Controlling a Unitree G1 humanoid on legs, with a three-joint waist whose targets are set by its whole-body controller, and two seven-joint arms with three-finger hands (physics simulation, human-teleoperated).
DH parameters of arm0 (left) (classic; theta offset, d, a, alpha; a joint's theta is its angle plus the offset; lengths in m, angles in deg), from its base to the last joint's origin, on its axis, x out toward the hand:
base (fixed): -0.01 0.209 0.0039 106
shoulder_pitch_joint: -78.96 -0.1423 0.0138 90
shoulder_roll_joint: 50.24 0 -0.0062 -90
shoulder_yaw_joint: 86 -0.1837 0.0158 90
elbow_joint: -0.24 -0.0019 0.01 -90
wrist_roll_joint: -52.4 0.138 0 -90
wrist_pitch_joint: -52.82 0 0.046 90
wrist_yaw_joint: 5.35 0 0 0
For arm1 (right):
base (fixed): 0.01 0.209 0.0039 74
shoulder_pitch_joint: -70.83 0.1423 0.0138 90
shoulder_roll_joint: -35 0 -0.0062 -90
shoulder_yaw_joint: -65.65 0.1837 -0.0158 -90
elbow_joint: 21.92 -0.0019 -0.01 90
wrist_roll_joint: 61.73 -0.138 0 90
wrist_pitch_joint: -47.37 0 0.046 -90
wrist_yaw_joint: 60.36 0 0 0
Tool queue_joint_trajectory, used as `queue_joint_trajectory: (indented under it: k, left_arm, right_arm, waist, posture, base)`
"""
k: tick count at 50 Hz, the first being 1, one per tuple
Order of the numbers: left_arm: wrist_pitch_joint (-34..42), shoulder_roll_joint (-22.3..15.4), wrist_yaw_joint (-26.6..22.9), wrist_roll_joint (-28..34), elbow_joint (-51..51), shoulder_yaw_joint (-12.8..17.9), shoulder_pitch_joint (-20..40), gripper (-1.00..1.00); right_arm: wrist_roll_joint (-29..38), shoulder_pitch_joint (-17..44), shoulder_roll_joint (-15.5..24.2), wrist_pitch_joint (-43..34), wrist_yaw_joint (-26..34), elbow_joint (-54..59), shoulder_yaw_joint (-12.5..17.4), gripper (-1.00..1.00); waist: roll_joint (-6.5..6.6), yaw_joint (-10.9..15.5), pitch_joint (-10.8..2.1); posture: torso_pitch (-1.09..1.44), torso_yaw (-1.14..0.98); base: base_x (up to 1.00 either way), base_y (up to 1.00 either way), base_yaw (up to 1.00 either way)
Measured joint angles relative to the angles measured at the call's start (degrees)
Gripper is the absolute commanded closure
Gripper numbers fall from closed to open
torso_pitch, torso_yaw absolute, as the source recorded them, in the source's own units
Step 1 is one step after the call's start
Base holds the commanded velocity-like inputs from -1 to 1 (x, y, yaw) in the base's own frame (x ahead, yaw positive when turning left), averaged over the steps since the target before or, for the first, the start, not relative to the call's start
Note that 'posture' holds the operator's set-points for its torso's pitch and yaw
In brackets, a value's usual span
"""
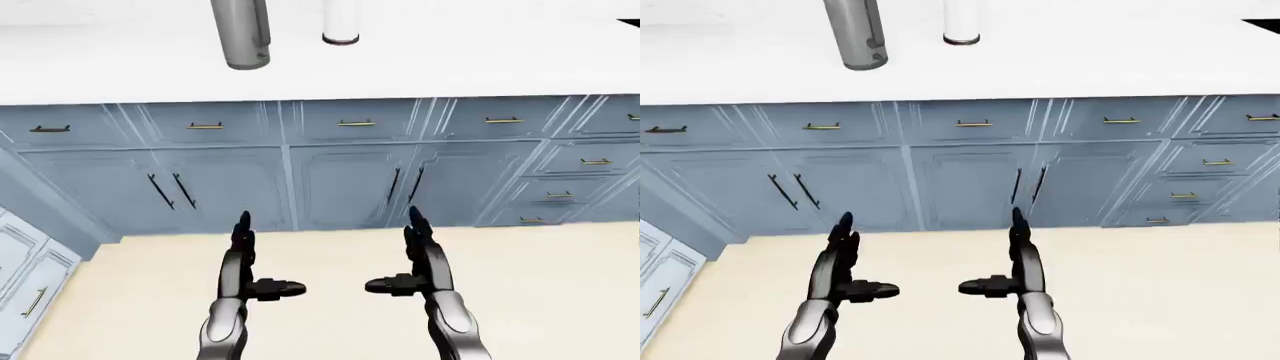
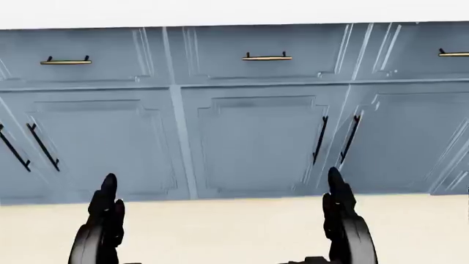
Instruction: Press the button to open the lid of the electric kettle.
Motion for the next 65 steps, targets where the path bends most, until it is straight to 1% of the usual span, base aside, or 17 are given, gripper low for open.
queue_joint_trajectory:
  k: [1,3,5,7,11,20,27,31,35,38,45,50,54,58,61,62,65]
  left_arm:
    - [2.02,0.05,0.04,-0.4,3.63,0.11,-0.43,-1.0]
    - [7.22,-0.04,0.27,-1.54,14.84,0.34,0.58,-1.0]
    - [10.7,-0.36,0.27,-2.44,22.68,0.43,1.8,-1.0]
    - [13.48,-0.78,0.07,-2.49,27.26,0.33,2.66,-1.0]
    - [22.26,-2.01,-0.71,-3.38,34.59,2.06,5.69,-1.0]
    - [43.66,-8.01,0.6,-9.38,49.64,12.07,17.18,-1.0]
    - [51.5,-14.9,4.47,-15.37,51.5,21.38,22.42,-1.0]
    - [55.59,-19.67,6.8,-20.22,52.41,26.39,25.17,-1.0]
    - [56.83,-23.6,9.03,-24.69,52.71,29.13,26.04,-1.0]
    - [57.2,-25.19,10.85,-27.38,52.55,29.75,26.2,-1.0]
    - [58.32,-27.02,14.3,-32.08,52.12,28.18,26.92,-1.0]
    - [59.11,-29.23,17.23,-35.71,53.6,29.37,28.96,-1.0]
    - [58.45,-29.83,18.51,-37.91,53.68,28.35,28.87,-1.0]
    - [58.28,-30.27,19.2,-39.45,53.2,27.45,28.19,-1.0]
    - [58.22,-31.09,19.77,-40.05,52.6,28.06,28.48,-1.0]
    - [58.23,-31.28,20.08,-40.22,52.76,28.73,28.1,-1.0]
    - [58.74,-31.59,21.35,-40.84,52.44,29.69,27.63,-1.0]
  right_arm:
    - [-0.43,-0.08,0.17,-1.69,0.25,-2.65,-0.01,-1.0]
    - [-2.15,1.42,0.58,-7.28,0.53,-11.6,0.98,-1.0]
    - [-2.77,3.19,1.15,-11.35,0.58,-17.56,1.33,-1.0]
    - [-3.15,5.16,1.95,-14.72,0.77,-21.11,2.31,-1.0]
    - [-4.28,9.14,3.62,-21.78,0.47,-26.29,5.38,-1.0]
    - [-10.81,20.62,11.14,-35.08,-2.34,-31.03,14.03,-1.0]
    - [-17.08,28.04,20.33,-39.29,-4.62,-28.95,19.83,-1.0]
    - [-19.85,30.05,23.73,-40.68,-6.23,-28.33,21.27,-1.0]
    - [-22.67,31.56,26.3,-41.57,-7.41,-27.99,21.95,-1.0]
    - [-24.27,32.25,27.47,-42.03,-8.52,-27.81,22.32,-1.0]
    - [-25.47,31.66,27.96,-42.66,-9.0,-27.71,20.75,-1.0]
    - [-26.27,31.99,28.19,-42.59,-9.15,-28.95,21.7,-1.0]
    - [-26.65,32.29,28.98,-42.64,-9.86,-28.79,22.64,-1.0]
    - [-26.73,31.56,28.87,-43.38,-10.33,-28.68,22.68,-1.0]
    - [-27.03,32.37,29.03,-43.37,-10.38,-29.13,22.14,-1.0]
    - [-27.23,32.04,28.68,-43.31,-10.26,-29.75,21.84,-1.0]
    - [-28.39,32.47,28.96,-44.5,-9.99,-29.61,21.24,-1.0]
  waist:
    - [-0.25,-0.09,-0.31]
    - [-0.27,0.33,-2.57]
    - [-0.8,0.44,-1.83]
    - [-0.62,0.51,-3.31]
    - [-0.34,0.61,-3.99]
    - [-0.14,0.56,-3.65]
    - [-0.2,0.5,-2.95]
    - [-0.32,0.36,-2.35]
    - [-0.08,0.41,-2.0]
    - [0.01,0.47,-1.83]
    - [0.17,0.51,-1.67]
    - [-0.25,0.5,-1.41]
    - [1.11,-0.15,-1.26]
    - [1.68,-0.27,-1.03]
    - [3.82,-0.08,-1.03]
    - [3.14,0.35,-0.87]
    - [2.88,0.82,-1.06]
  posture:
    - [0.0,0.0]
    - [0.0,0.0]
    - [0.0,0.0]
    - [0.0,0.0]
    - [0.0,0.0]
    - [0.0,0.0]
    - [0.0,0.0]
    - [0.0,0.0]
    - [0.0,0.0]
    - [0.0,0.0]
    - [0.0,0.0]
    - [0.0,0.0]
    - [0.0,0.0]
    - [0.0,0.0]
    - [0.0,0.0]
    - [0.0,0.0]
    - [0.0,0.0]
  base:
    - [0.0,0.0,0.0]
    - [0.0,0.0,0.0]
    - [0.0,0.0,0.0]
    - [0.0,0.0,0.0]
    - [0.0,0.0,0.0]
    - [0.0,0.0,0.0]
    - [0.0,0.0,0.0]
    - [0.0,0.0,0.0]
    - [0.0,0.0,0.0]
    - [0.0,0.0,0.0]
    - [0.06,0.0,0.0]
    - [0.19,0.0,0.0]
    - [0.2,0.0,0.0]
    - [0.21,0.0,0.0]
    - [0.21,0.01,0.0]
    - [0.21,0.03,0.0]
    - [0.21,0.13,0.0]
